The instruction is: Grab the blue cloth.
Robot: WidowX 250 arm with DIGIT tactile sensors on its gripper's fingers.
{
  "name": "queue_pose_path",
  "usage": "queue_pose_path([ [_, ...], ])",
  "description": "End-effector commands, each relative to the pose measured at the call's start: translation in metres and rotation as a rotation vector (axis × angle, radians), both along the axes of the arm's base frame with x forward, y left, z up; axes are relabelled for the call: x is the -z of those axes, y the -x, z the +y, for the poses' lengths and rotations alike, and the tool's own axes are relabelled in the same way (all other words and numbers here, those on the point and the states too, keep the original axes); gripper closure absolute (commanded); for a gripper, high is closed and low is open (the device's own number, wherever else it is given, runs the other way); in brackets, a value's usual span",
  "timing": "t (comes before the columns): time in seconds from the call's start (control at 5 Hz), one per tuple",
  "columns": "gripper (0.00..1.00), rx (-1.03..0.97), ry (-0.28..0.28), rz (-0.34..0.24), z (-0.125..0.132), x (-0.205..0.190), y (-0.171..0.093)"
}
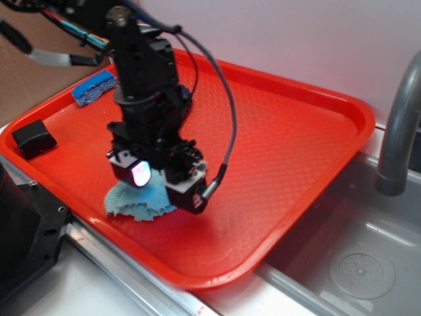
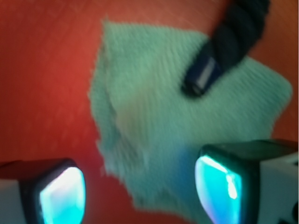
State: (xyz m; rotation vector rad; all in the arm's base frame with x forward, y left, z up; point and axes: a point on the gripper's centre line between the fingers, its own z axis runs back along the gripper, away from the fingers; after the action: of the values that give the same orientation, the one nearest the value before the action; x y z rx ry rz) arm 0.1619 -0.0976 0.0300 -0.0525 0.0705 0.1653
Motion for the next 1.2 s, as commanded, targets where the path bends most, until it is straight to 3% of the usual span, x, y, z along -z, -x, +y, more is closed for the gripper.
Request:
queue_pose_path([
  [0.0,1.0,-0.01,0.015,-0.007,-0.003,0.004,-0.025],
  [0.4,1.0,0.051,0.039,-0.01,0.007,-0.021,-0.015],
  [0.6,1.0,0.103,0.018,-0.068,0.023,-0.058,-0.013],
  [0.8,1.0,0.062,-0.064,-0.176,0.058,-0.109,-0.02],
  [1.0,1.0,0.028,0.014,-0.207,0.084,-0.156,-0.032],
])
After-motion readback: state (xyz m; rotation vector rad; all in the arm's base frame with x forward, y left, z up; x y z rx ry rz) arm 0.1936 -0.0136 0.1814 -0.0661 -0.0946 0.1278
